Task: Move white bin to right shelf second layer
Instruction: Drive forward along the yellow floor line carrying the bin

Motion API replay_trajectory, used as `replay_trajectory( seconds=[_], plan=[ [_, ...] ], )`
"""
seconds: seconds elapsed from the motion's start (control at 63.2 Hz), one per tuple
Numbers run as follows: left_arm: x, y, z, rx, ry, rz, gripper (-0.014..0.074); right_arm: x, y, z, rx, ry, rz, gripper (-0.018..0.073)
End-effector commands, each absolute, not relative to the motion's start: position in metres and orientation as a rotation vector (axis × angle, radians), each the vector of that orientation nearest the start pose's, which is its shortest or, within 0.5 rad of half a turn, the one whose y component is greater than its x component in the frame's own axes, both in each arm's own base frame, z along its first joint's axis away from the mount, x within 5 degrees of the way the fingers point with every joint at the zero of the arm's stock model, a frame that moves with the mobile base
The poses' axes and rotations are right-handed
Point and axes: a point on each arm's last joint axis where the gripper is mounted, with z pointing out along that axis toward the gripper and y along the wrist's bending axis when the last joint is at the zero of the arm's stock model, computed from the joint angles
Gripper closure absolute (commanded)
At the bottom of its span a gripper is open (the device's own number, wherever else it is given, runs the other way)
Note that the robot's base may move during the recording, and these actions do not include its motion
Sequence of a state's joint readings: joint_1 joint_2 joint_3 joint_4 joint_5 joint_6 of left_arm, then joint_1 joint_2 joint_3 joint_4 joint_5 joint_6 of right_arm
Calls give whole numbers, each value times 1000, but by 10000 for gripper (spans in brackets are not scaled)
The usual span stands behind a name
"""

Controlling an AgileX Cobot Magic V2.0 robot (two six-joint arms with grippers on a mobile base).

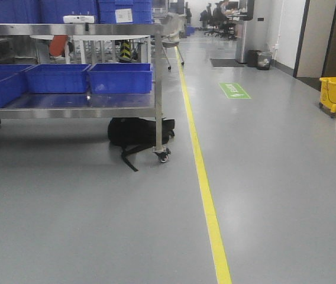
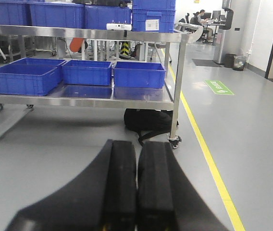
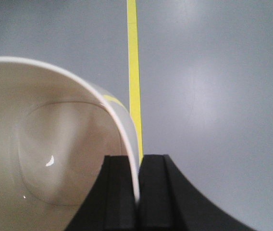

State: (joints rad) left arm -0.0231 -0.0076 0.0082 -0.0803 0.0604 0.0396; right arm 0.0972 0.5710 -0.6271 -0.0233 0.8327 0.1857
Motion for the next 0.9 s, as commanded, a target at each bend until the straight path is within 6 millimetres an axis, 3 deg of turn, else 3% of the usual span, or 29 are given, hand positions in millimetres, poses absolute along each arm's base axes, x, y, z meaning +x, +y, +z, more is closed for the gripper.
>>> replay_trajectory(
  seconds=[0.0,0.886],
  plan=[
    [56,-1,205,-18,1474,-64,512,102,8,323,91,2150,134,492],
    [56,-1,205,-18,1474,-64,512,102,8,323,91,2150,134,492]
  ],
)
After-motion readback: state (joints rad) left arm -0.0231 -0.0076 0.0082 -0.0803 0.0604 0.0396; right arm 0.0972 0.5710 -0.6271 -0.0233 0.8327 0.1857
